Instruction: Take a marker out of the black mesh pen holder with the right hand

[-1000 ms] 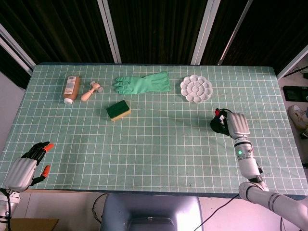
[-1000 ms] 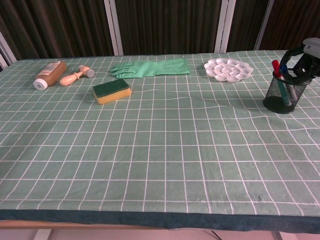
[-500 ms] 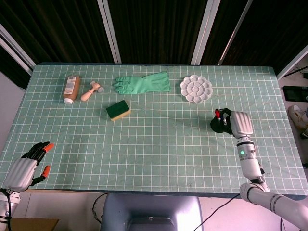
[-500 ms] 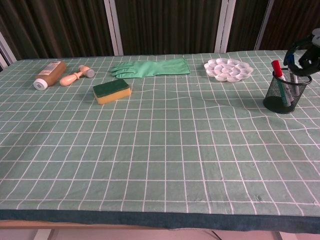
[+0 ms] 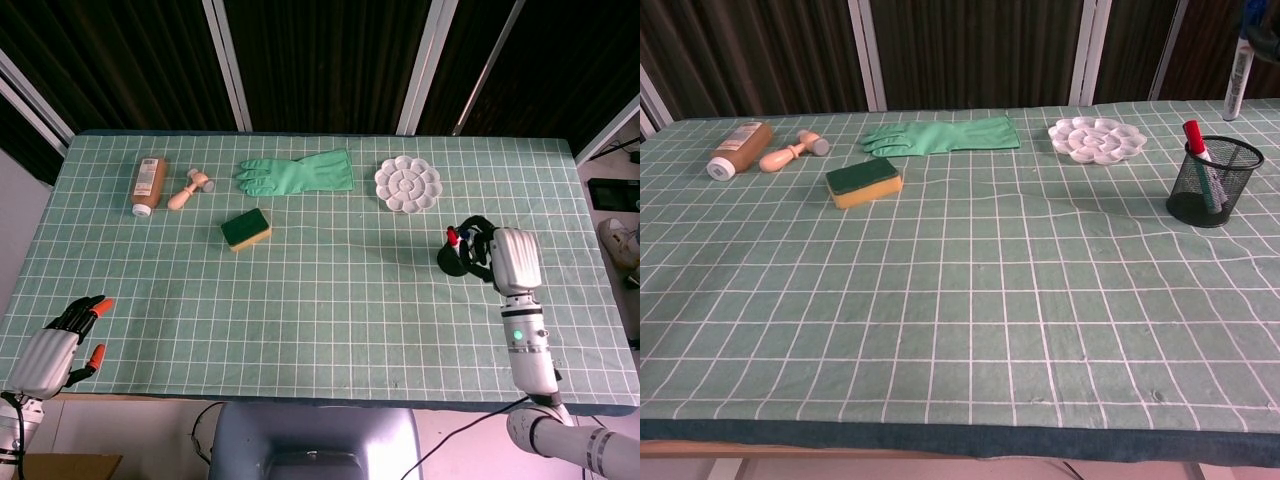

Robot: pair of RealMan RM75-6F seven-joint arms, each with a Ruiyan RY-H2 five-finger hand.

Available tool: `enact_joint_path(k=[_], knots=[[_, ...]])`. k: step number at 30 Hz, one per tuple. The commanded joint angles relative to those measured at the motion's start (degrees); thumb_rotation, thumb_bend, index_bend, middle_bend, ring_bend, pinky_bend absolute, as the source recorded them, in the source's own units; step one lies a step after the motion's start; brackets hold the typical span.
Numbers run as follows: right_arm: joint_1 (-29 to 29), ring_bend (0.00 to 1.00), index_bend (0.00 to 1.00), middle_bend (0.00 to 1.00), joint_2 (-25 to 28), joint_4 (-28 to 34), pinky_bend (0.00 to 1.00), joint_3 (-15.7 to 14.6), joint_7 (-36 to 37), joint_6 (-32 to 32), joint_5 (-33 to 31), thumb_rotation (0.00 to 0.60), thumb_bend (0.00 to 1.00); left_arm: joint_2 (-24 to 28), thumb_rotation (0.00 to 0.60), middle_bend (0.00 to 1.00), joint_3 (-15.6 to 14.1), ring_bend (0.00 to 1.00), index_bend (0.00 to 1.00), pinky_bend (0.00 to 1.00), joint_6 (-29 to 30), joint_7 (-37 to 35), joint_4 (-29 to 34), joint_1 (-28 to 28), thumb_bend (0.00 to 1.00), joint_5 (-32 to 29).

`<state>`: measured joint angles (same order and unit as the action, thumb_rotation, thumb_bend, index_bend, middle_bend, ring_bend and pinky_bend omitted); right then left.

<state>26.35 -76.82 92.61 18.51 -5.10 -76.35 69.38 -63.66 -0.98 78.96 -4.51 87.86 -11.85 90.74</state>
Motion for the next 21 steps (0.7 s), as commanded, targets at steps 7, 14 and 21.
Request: enact_joint_path(k=[7,14,21], knots=[[2.3,1.0,0.74,1.0,3.5,5.9,1.0,-1.5,-2.4,5.7,2.1,0.6,0.78,0.2,0.6,0.1,-0.1,0.1,0.15,0.36,0.4,-0.7,-0.1,0.1,0.47,0.4],[9.1,1.0,0.74,1.0,-1.8,-4.8,1.0,-2.1,-7.3,17.0,-5.4,0.6,0.78,0.2,0.6,0.1,-0.1,0.1,0.15,0.36,1.0,-1.2,-0.4,0.3,0.48,0.7],[14.1,1.0,0.74,1.0,-9.2,-16.4,1.0,-3.3,-12.6,23.1,-10.5,0.6,0.78,0.3,0.6,0.1,-0.2,0.1,0.15,0.36,1.0,-1.5,-0.5,0.3,0.48,0.8]])
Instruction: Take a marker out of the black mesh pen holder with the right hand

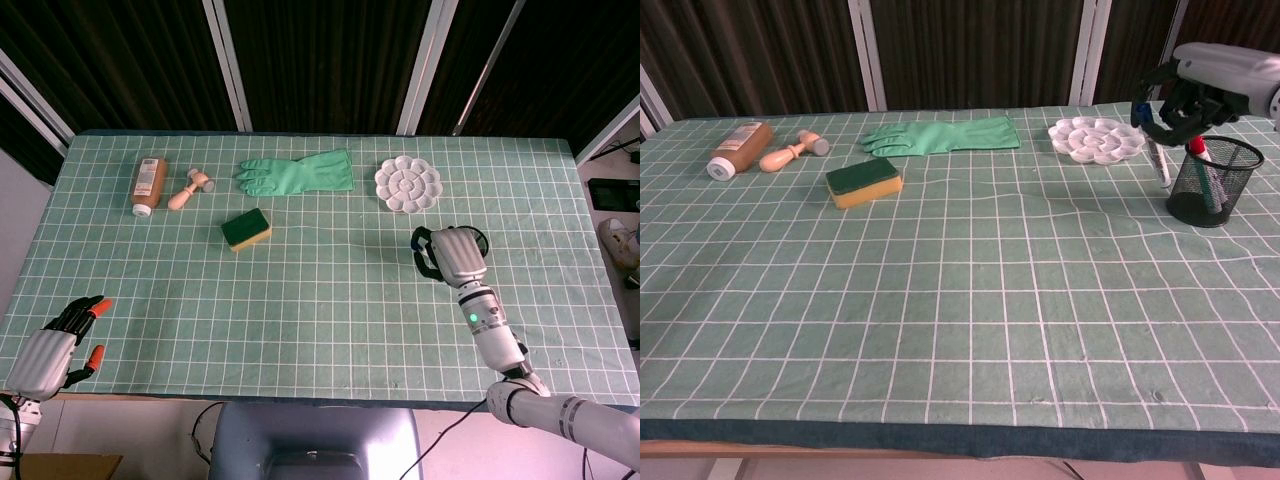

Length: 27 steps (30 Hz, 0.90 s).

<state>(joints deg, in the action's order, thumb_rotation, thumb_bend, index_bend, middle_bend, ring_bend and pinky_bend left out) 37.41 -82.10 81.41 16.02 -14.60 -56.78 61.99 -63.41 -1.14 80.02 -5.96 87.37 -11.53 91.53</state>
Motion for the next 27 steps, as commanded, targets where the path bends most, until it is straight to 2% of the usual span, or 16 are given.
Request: enact_joint_path(k=[1,8,14,15,19,22,25,27], knots=[[3.5,1.0,0.74,1.0,-4.8,-6.4,1.0,-1.0,-3.6,4.1,-3.7,0.6,0.78,0.0,0.6,0.1,0.0,0.1,0.15,0.36,0.0,-0.1,0.0,0.0,0.48,0.0],[5.9,1.0,0.73,1.0,-10.3,-14.9,1.0,-1.6,-5.6,6.4,-6.1,0.6,0.78,0.1,0.6,0.1,-0.1,0.1,0.15,0.36,0.1,-0.3,-0.1,0.1,0.48,0.1],[6.3,1.0,0.61,1.0,-12.1,-18.1,1.0,-1.8,-5.1,7.2,-6.5,0.6,0.75,0.2,0.6,0.1,-0.1,0.1,0.15,0.36,0.0,-0.4,-0.1,0.0,0.48,0.1],[6.3,1.0,0.58,1.0,-12.3,-18.5,1.0,-1.9,-5.0,7.3,-6.5,0.6,0.72,0.2,0.6,0.1,-0.1,0.1,0.15,0.36,0.0,-0.4,-0.1,0.0,0.47,0.1],[6.1,1.0,0.31,1.0,-13.0,-20.3,1.0,-2.2,-4.8,8.3,-7.5,0.6,0.5,0.1,0.6,0.11,-0.1,0.1,0.15,0.36,-0.1,-0.2,0.0,0.0,0.48,0.1],[5.7,1.0,0.17,1.0,-13.0,-20.9,1.0,-1.9,-4.2,8.2,-7.9,0.6,0.4,0.1,0.6,0.11,-0.2,0.1,0.15,0.36,-0.3,-0.1,0.0,-0.1,0.48,0.1],[5.0,1.0,0.06,1.0,-12.3,-20.7,1.0,-1.5,-2.7,7.7,-7.8,0.6,0.33,0.1,0.6,0.11,-0.1,0.1,0.15,0.36,-0.4,0.0,0.1,-0.1,0.48,0.0],[4.3,1.0,0.02,1.0,-11.4,-19.9,0.98,-1.1,-0.9,6.5,-7.0,0.6,0.31,0.2,0.6,0.11,-0.1,0.1,0.15,0.36,-0.4,0.0,0.1,-0.1,0.48,0.0]])
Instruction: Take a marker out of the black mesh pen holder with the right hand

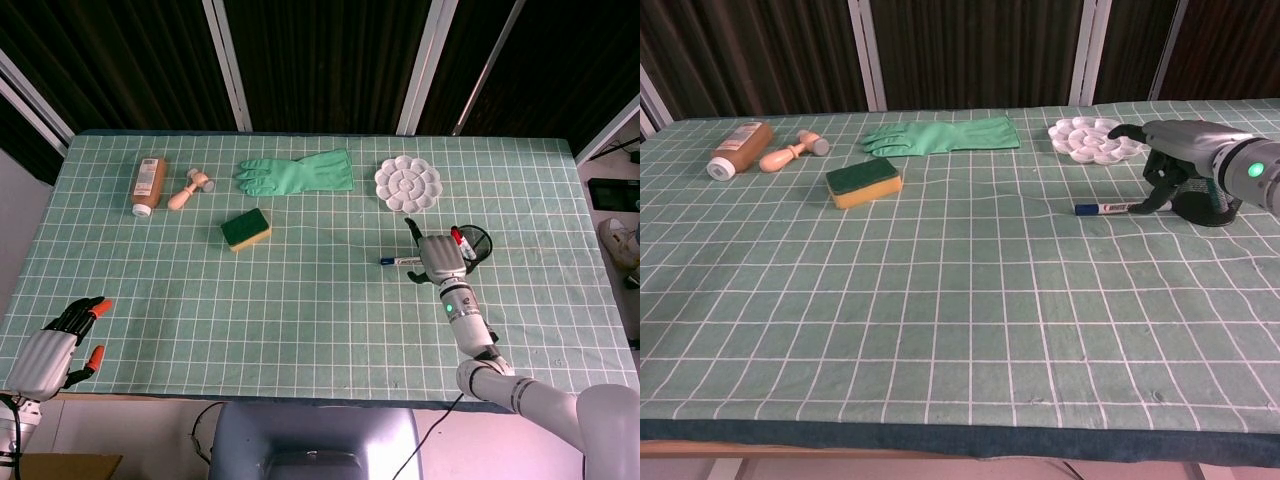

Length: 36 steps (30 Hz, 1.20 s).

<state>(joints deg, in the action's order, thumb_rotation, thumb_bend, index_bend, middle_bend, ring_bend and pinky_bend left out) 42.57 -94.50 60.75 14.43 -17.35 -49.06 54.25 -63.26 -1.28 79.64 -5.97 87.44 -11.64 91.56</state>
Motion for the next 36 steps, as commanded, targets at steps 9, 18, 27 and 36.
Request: enact_joint_path(k=[9,18,27,36], knots=[[-13.0,0.69,0.26,0.7,11.3,14.8,0.76,2.1,14.4,-24.8,11.8,0.6,0.31,-0.1,0.6,0.11,0.0,0.1,0.15,0.37,-0.3,0.7,0.0,-0.1,0.48,-0.2],[-26.7,0.28,0.24,0.34,25.8,35.2,0.35,-2.1,12.0,-36.8,13.5,0.6,0.31,-0.3,0.6,0.11,0.0,0.1,0.15,0.37,-0.6,1.9,0.4,-0.1,0.48,-0.4],[-31.4,0.12,0.12,0.17,30.3,40.5,0.26,-6.6,12.3,-35.2,14.4,0.6,0.31,-0.4,0.6,0.11,-0.1,0.1,0.15,0.37,-0.4,2.8,0.6,0.1,0.48,-0.3],[-32.6,0.08,0.07,0.13,29.6,39.9,0.26,-6.3,14.5,-35.7,17.0,0.6,0.31,-0.5,0.6,0.11,0.1,0.1,0.15,0.37,-0.1,2.5,0.4,0.2,0.48,-0.6]])
